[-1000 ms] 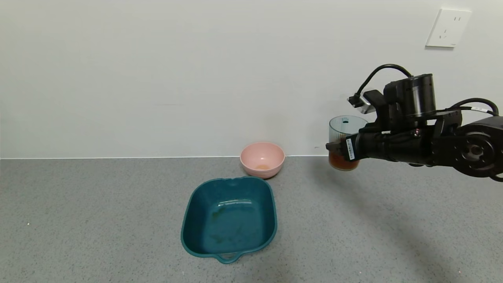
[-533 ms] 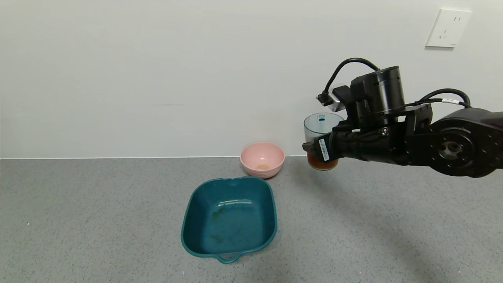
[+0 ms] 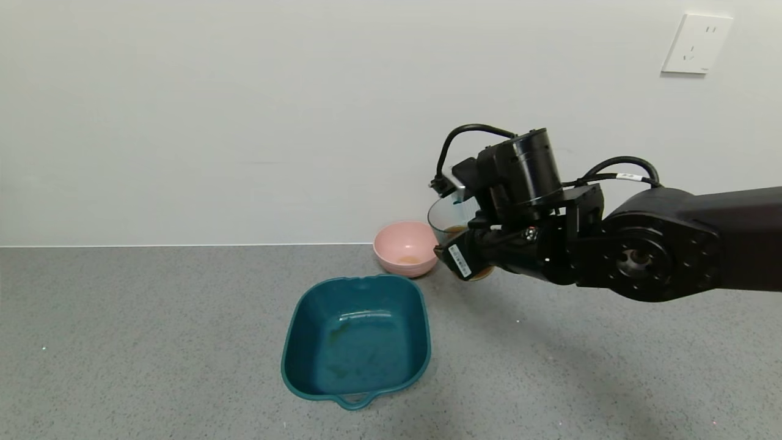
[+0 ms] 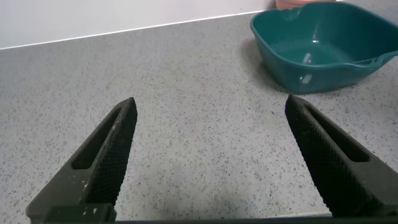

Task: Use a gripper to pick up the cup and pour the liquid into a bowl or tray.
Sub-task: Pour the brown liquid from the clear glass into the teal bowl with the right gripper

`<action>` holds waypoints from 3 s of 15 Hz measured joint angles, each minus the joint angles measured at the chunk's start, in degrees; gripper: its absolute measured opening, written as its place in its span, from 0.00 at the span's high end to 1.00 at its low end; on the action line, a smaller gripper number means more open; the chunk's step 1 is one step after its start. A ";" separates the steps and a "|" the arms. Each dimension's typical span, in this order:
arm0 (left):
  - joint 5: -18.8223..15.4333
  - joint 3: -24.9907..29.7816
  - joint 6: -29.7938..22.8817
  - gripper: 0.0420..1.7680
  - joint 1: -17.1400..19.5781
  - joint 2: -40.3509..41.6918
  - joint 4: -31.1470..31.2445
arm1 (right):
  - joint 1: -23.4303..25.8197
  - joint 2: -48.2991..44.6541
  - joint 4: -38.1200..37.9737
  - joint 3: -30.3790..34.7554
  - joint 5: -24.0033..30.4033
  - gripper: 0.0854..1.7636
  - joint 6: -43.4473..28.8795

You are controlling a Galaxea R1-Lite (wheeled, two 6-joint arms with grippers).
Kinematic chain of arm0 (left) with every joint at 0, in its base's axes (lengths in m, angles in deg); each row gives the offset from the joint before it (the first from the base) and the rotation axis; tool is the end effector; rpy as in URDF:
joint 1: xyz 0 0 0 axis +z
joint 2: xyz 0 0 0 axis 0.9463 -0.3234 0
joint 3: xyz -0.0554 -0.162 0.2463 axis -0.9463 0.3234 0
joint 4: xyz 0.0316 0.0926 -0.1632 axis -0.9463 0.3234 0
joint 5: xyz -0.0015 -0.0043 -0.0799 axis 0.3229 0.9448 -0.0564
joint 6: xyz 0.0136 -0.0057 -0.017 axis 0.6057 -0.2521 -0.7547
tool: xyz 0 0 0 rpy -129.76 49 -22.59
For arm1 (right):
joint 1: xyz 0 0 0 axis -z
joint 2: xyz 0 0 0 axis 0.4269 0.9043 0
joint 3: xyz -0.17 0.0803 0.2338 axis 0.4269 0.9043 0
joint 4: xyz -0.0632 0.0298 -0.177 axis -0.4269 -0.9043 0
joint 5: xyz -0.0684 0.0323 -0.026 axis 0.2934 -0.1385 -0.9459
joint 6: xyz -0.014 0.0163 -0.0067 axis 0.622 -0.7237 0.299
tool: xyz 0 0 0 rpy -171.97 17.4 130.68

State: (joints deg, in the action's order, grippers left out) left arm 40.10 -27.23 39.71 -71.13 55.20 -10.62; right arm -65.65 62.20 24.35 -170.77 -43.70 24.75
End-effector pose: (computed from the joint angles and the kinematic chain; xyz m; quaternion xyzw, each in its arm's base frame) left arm -0.0228 -0.0002 0.0751 0.0426 0.0013 -0.0070 0.9991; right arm 0.3085 0.2519 0.2178 -0.1994 0.1955 0.1809 0.9430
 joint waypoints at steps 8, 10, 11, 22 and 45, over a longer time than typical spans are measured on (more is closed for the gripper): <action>0.02 0.00 0.00 0.03 0.00 0.00 0.00 | -8.07 4.44 0.13 -0.63 -7.88 0.24 9.90; 0.00 0.00 0.00 0.03 0.00 0.00 0.00 | -8.79 5.34 0.55 -0.67 -10.69 0.24 14.52; 0.00 0.00 0.00 0.03 0.00 0.00 0.00 | -9.02 5.68 0.78 -0.67 -11.87 0.24 16.79; 0.00 0.00 0.00 0.03 0.00 0.00 0.02 | -10.70 9.09 1.00 -5.68 -20.48 0.24 30.84; 0.02 0.00 0.00 0.03 0.00 0.00 0.00 | -9.86 10.34 1.19 -11.12 -26.38 0.24 67.62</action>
State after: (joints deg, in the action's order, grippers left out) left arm 40.13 -27.23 39.71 -71.13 55.20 -10.62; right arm -75.51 72.54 25.55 -181.89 -70.08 92.37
